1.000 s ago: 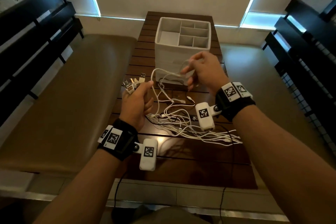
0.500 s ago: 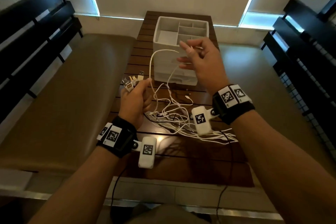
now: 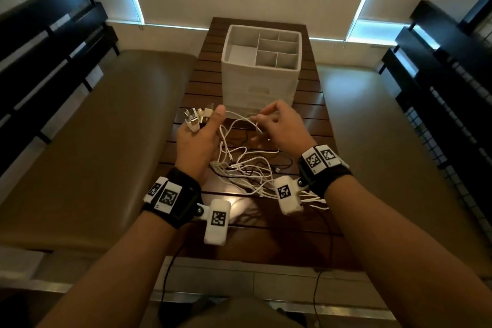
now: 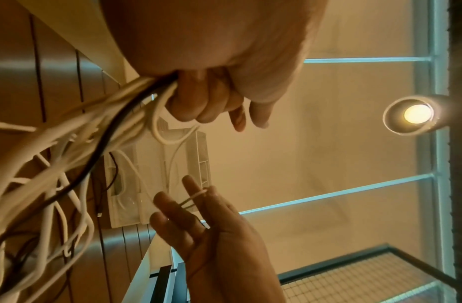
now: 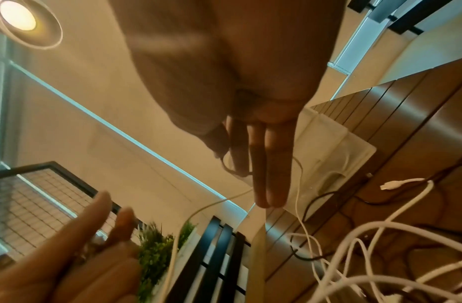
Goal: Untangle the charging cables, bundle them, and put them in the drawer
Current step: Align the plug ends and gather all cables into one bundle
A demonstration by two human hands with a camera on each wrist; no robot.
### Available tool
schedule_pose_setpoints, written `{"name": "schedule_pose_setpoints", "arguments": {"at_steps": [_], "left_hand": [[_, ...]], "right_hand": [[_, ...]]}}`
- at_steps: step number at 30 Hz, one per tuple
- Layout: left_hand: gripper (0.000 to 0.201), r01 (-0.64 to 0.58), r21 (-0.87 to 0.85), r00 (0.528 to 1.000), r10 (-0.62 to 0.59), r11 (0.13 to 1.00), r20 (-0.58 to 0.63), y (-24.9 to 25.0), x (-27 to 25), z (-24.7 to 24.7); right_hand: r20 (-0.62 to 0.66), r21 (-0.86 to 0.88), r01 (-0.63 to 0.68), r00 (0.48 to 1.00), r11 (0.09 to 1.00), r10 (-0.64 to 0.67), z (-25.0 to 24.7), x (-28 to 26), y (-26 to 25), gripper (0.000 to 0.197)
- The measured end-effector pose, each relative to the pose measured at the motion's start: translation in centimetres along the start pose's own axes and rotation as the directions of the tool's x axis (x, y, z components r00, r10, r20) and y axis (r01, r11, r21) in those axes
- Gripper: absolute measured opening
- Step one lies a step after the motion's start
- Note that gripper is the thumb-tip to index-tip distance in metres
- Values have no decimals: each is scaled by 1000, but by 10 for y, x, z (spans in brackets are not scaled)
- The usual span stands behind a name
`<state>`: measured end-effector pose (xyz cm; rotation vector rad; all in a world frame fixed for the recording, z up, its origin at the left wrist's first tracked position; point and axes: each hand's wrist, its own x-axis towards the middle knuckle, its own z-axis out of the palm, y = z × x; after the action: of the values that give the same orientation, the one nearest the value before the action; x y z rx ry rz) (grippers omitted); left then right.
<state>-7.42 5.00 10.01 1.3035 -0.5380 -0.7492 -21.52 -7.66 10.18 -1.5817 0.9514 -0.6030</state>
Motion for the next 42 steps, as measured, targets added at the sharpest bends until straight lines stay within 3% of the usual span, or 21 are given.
{"name": "schedule_pose_setpoints", "arguments": {"at_steps": [3,5,7,10,13,15,17,19,20,22,23,26,29,33,36,39,40,42], "left_hand": [[3,-172,96,981,161,980,113,-4,-2,5],[17,-220,176,964,187,960,187,-9,-2,11],[18,-241,238,958,192,941,213,-12,2,13],[16,-275,313,951,209,909,228,-15,16,6],[8,-313,307,943,255,899,213,-11,22,0],[10,-330,249,938,288,911,190,-3,22,-2],[15,-344,186,927,301,920,223,0,24,-5],[15,-321,190,933,275,928,231,-2,25,-9],[17,-297,202,944,255,933,210,-6,25,-9],[21,-226,209,969,198,952,147,-16,29,-12],[22,-184,202,979,162,962,120,-21,30,-15],[34,-91,136,996,93,986,-5,-32,37,-26],[39,-81,45,994,84,996,-71,-29,38,-30],[30,-106,17,994,106,994,-17,-25,35,-28],[36,-138,61,990,136,989,29,-24,31,-21],[41,-146,79,989,142,986,51,-24,28,-20],[41,-139,78,990,136,987,46,-25,29,-20],[39,-117,75,993,116,990,10,-24,30,-23]], "right_hand": [[-2,-128,92,996,987,-93,7,-3,-1,19],[21,-195,192,981,962,-191,12,-1,-8,14],[83,-220,243,970,945,-230,13,1,-16,11],[179,-231,248,961,941,-209,6,-3,-22,10],[197,-330,257,960,908,-200,-4,5,-17,14],[234,-496,258,959,829,-158,-9,18,-4,23],[264,-617,214,963,758,-57,-11,28,11,19],[149,-613,158,985,774,-83,-14,35,21,18],[51,-579,170,984,797,-173,-16,39,22,21],[-128,-496,279,913,822,-387,-17,44,15,22],[-162,-472,314,887,823,-432,-18,44,11,22],[-104,-626,241,917,742,-385,-32,44,12,30],[-292,-593,137,882,794,-370,-57,36,22,31],[-152,-531,230,921,816,-359,-55,21,26,26],[-146,-394,370,879,841,-455,-47,19,5,23],[31,-384,470,867,795,-498,-37,24,-14,26],[16,-406,483,853,776,-522,-37,27,-16,27],[-160,-425,486,790,764,-592,-39,30,-22,28]]}}
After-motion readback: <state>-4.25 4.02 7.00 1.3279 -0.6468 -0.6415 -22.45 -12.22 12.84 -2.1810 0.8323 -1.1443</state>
